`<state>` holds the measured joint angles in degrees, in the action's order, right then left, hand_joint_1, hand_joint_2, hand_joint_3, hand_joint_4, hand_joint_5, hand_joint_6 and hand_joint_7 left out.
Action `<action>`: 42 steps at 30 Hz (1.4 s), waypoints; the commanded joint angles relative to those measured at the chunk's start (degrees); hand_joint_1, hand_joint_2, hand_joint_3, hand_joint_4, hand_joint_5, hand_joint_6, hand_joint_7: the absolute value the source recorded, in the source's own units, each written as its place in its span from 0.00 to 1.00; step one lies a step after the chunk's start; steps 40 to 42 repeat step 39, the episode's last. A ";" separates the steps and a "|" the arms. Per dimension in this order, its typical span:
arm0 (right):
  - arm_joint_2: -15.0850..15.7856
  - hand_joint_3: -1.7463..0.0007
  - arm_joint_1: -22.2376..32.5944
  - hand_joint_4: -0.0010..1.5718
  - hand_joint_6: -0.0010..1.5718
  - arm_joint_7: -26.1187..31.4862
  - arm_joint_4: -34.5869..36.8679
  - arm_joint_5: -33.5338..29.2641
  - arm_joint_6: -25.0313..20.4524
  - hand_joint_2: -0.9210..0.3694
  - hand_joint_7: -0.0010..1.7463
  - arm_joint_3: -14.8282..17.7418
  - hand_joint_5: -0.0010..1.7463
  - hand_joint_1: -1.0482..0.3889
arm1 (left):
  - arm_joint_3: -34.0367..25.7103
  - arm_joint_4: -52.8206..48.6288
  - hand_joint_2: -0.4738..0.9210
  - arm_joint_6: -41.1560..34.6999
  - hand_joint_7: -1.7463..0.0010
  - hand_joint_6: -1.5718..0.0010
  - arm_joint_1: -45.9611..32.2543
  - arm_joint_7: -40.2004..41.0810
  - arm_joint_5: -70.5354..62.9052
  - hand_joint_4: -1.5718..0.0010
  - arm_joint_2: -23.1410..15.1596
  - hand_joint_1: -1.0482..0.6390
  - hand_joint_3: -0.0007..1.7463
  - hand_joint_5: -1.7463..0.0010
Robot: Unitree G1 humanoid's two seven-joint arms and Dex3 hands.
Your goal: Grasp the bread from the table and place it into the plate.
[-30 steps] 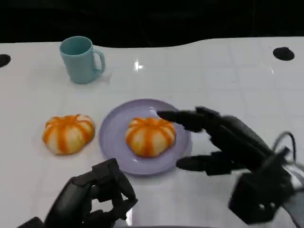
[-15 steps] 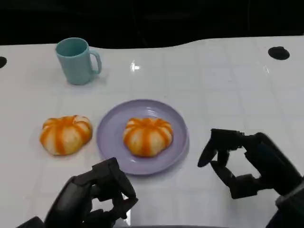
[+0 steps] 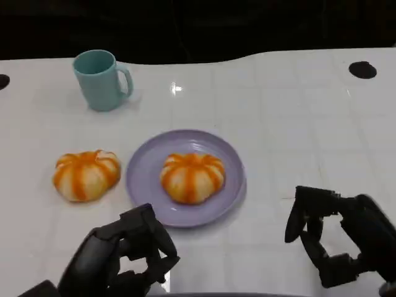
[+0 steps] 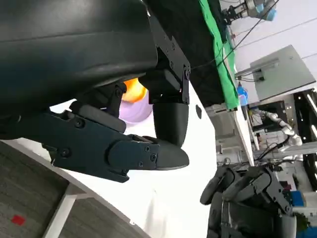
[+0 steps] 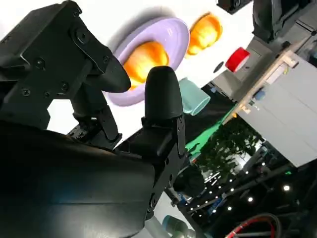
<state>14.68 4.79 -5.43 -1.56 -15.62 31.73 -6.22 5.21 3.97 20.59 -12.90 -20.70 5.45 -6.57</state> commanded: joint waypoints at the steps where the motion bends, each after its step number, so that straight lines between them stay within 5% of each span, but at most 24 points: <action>1: 0.02 0.10 1.68 0.54 0.42 1.59 -0.70 -1.05 -0.76 0.53 0.92 1.09 1.00 0.74 | -0.53 -0.66 1.00 0.27 0.10 0.62 0.12 -0.03 0.50 0.56 -0.74 0.32 0.19 0.00; 16: -0.71 0.09 2.18 0.54 0.43 6.74 2.90 -6.53 -0.58 0.58 0.91 0.36 1.00 0.77 | -0.67 -2.64 1.00 2.07 0.10 0.61 0.01 0.03 0.53 0.55 -0.81 0.31 0.18 0.00; 42: -0.24 0.10 1.67 0.55 0.45 6.79 2.91 -7.61 -1.66 0.59 0.89 -0.04 1.00 0.79 | -1.18 -4.17 1.00 3.57 0.10 0.61 0.49 -0.28 1.00 0.55 -1.13 0.32 0.18 0.00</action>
